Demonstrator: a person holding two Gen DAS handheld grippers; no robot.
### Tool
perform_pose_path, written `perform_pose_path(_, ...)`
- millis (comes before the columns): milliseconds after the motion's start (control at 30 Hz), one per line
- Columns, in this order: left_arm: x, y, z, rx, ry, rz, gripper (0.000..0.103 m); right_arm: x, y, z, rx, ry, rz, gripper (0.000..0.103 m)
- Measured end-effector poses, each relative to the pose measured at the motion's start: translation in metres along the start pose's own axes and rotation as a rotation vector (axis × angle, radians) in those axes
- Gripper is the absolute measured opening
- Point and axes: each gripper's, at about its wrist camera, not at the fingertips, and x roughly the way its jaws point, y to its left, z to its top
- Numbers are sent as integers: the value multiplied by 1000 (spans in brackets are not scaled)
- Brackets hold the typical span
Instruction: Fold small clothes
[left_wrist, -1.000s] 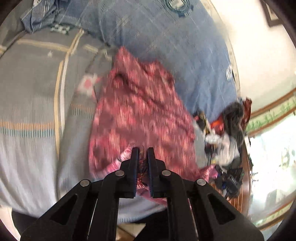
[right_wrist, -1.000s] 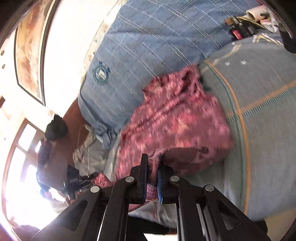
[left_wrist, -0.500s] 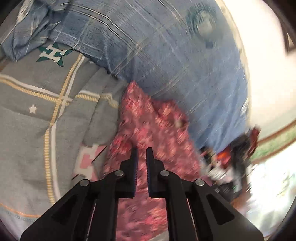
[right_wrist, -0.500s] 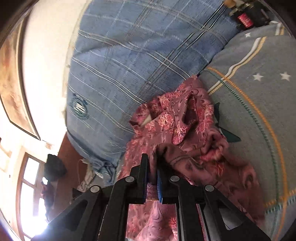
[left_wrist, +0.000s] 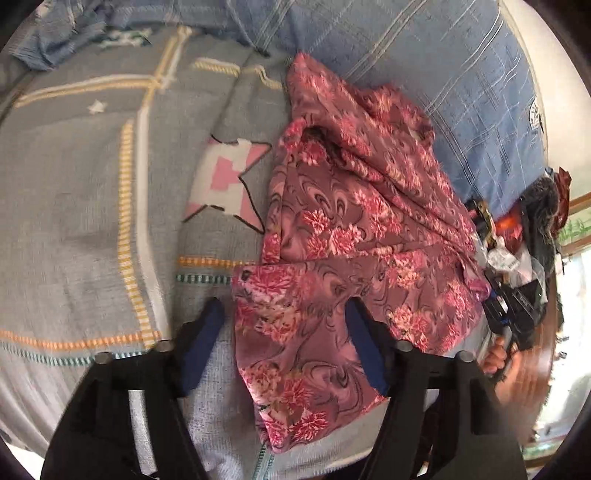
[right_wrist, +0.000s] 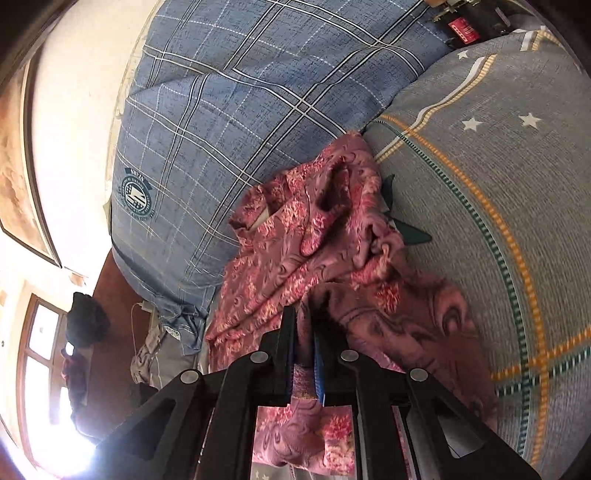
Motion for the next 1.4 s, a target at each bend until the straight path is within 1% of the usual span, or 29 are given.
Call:
perform_pose_path(33,-4,-3,-3,7,-12,9,3,-1,1,-2,-3,-1,-2,8)
perform_pose_path(67,-6,-4,-4,6,-19,9,2,-3,2,-3,-4,-1,1,8)
perform_pose_path(100,-14,-5,-8,0,-50,-2,2,-6,4,-5,-10,-2,7,8)
perform_pose_path(200,-29,-13,-9,15,-113,12,2,-15,13,-6,-39,-10,17,8)
perform_pose_path(333,-52,-29,1,34,-200,-27,2,-27,25,3,-59,-55,38,8)
perform_pose_path(467,-63,-43,37,45,-273,-46,2,-22,32,24,-51,-89,50,8)
perform_pose_path(567,-58,-49,79,25,-307,-63,1,-7,33,44,-26,-113,60,8)
perform_pose_path(600,-53,-50,98,10,-318,-66,2,-2,33,51,-16,-121,63,8)
perform_pose_path(700,-39,-49,138,-23,-322,-70,1,18,26,75,22,-139,59,8)
perform_pose_path(767,-23,-49,163,-40,-312,-62,1,32,16,90,61,-146,38,8)
perform_pose_path(867,7,-48,194,-58,-290,-12,1,52,0,109,120,-155,20,8)
perform_pose_path(900,23,-45,206,-68,-276,15,1,58,-5,115,134,-166,16,8)
perform_pose_path(933,31,-43,211,-76,-264,32,2,64,-10,120,145,-173,6,8)
perform_pose_path(967,48,-37,219,-97,-232,58,1,69,-14,123,157,-168,-7,8)
perform_pose_path(1000,58,-32,223,-116,-206,66,1,75,-20,127,174,-154,-23,8)
perform_pose_path(1033,68,-25,227,-141,-177,65,1,81,-24,130,189,-136,-25,11)
perform_pose_path(1100,82,-12,231,-183,-144,40,1,85,-27,134,211,-116,2,13)
perform_pose_path(1133,81,-10,230,-184,-147,35,1,80,-26,137,214,-136,44,13)
perform_pose_path(1167,81,-7,230,-183,-153,30,1,74,-26,140,211,-175,68,15)
perform_pose_path(1200,81,-5,229,-183,-152,24,1,63,-26,142,202,-236,64,20)
perform_pose_path(1233,81,-3,229,-183,-146,17,2,58,-25,144,186,-258,47,40)
perform_pose_path(1267,81,-3,229,-180,-141,13,2,55,-22,145,157,-260,24,57)
perform_pose_path(1300,81,-3,228,-169,-140,15,2,54,-18,145,114,-244,-2,60)
perform_pose_path(1367,79,-5,227,-148,-143,26,2,60,-9,143,21,-185,-48,61)
perform_pose_path(1400,80,-6,228,-145,-141,31,2,65,-5,142,-17,-160,-89,62)
